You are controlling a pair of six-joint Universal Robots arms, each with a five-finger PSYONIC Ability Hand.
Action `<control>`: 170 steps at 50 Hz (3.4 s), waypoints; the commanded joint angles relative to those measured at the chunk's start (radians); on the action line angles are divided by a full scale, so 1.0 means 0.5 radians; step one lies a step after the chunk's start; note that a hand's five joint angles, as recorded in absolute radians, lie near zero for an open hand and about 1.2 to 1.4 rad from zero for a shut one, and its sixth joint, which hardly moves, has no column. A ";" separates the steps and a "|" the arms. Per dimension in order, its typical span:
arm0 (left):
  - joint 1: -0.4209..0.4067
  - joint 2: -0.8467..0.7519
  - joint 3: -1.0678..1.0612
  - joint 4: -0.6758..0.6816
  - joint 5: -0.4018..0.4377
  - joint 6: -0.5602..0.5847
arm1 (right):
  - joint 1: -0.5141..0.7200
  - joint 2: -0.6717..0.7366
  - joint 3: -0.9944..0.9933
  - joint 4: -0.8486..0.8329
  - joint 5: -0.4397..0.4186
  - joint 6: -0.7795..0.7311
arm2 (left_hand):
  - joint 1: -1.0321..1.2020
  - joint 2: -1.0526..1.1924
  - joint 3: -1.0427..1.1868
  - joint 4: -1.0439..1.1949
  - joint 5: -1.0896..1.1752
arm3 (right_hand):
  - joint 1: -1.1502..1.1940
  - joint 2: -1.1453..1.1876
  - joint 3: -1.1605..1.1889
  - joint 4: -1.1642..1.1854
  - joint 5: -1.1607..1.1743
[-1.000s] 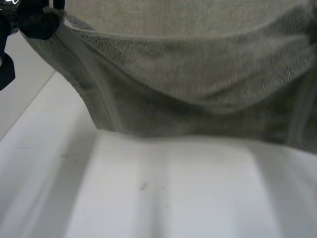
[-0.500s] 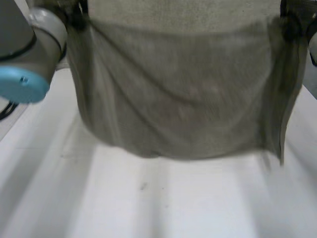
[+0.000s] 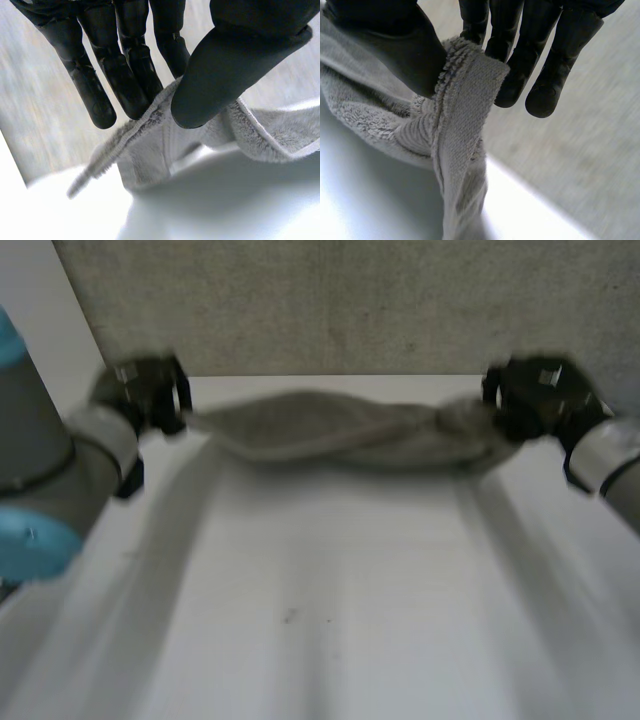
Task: Fold the towel.
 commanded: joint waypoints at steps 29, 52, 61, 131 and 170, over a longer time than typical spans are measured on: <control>-0.007 0.095 -0.757 0.489 0.032 0.292 | 0.001 -0.184 0.219 0.417 0.386 -0.003 | 0.402 0.357 0.358 0.355 0.387 | -1.819 -1.818 -1.809 -1.864 -1.827; 0.021 0.083 -0.748 0.489 0.036 0.295 | 0.201 -0.018 0.474 0.068 0.726 -0.285 | 0.402 0.357 0.358 0.355 0.387 | -1.790 -1.789 -1.780 -1.835 -1.798; 0.021 0.067 -0.751 0.479 0.036 0.304 | 0.195 0.047 0.498 -0.139 0.702 -0.356 | 0.402 0.357 0.358 0.355 0.387 | 0.146 0.147 0.156 0.101 0.138; 0.138 -0.322 1.277 0.228 -0.099 0.221 | 0.250 0.120 -1.106 -0.157 0.769 -0.374 | 0.402 0.357 0.358 0.355 0.387 | 0.146 0.147 0.156 0.101 0.138; 0.331 1.129 -1.177 0.179 0.416 0.479 | -0.330 -1.049 0.532 0.763 0.077 -0.629 | 0.402 0.357 0.358 0.355 0.387 | 0.146 0.147 0.156 0.101 0.138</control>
